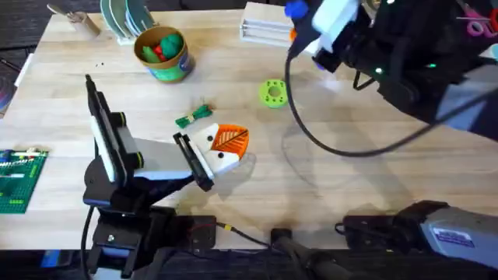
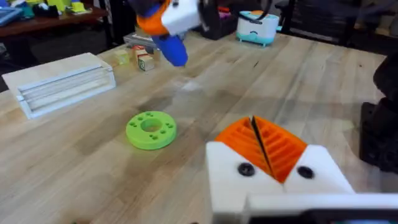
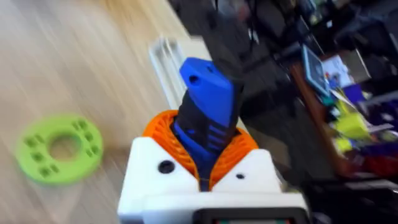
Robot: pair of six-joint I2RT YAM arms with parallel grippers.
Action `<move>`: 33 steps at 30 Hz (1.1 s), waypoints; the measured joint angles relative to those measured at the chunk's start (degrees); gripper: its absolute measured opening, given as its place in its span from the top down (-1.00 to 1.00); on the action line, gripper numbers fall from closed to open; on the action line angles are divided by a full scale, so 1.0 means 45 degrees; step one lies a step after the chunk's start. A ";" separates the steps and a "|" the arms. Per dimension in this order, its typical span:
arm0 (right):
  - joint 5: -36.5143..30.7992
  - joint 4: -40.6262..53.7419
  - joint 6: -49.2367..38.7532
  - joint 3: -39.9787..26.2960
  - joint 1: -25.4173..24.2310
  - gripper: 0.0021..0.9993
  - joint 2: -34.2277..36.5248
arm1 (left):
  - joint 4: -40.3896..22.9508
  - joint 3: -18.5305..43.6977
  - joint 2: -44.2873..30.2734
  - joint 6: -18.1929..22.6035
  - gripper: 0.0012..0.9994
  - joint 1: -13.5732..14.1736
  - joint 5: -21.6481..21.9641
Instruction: Pick up the gripper from the table and insert it into the empty holder that is missing its gripper. Then pick up a screw, insert it into the mounting hole, and use the screwdriver to tighten it. Finally, clean up the table by picking up the vegetable and placing it into the bucket.
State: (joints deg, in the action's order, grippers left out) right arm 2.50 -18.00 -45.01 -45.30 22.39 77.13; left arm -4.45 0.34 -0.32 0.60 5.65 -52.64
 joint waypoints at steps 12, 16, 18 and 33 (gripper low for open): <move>-0.4330 0.0968 -0.5979 0.0000 -0.0292 0.89 0.4211 | 0.0000 0.0000 0.0000 0.0004 0.98 0.0000 0.0000; -0.4900 0.1591 -0.6477 -0.0108 -0.0253 0.90 0.4709 | 0.0000 0.0000 0.0000 0.0000 0.98 0.0000 0.0000; -0.4974 0.1915 -0.6578 -0.0215 -0.0243 0.90 0.4709 | 0.0000 0.0000 0.0002 0.0000 0.98 0.0000 0.0005; -0.5664 0.3096 -0.3769 -0.0816 -0.0262 -0.98 0.4392 | 0.0000 0.0000 0.0000 0.0000 0.98 0.0000 0.0029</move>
State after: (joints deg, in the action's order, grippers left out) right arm -22.99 -4.07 -61.97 -48.97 21.21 96.90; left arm -4.45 0.34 -0.32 0.60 5.65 -52.51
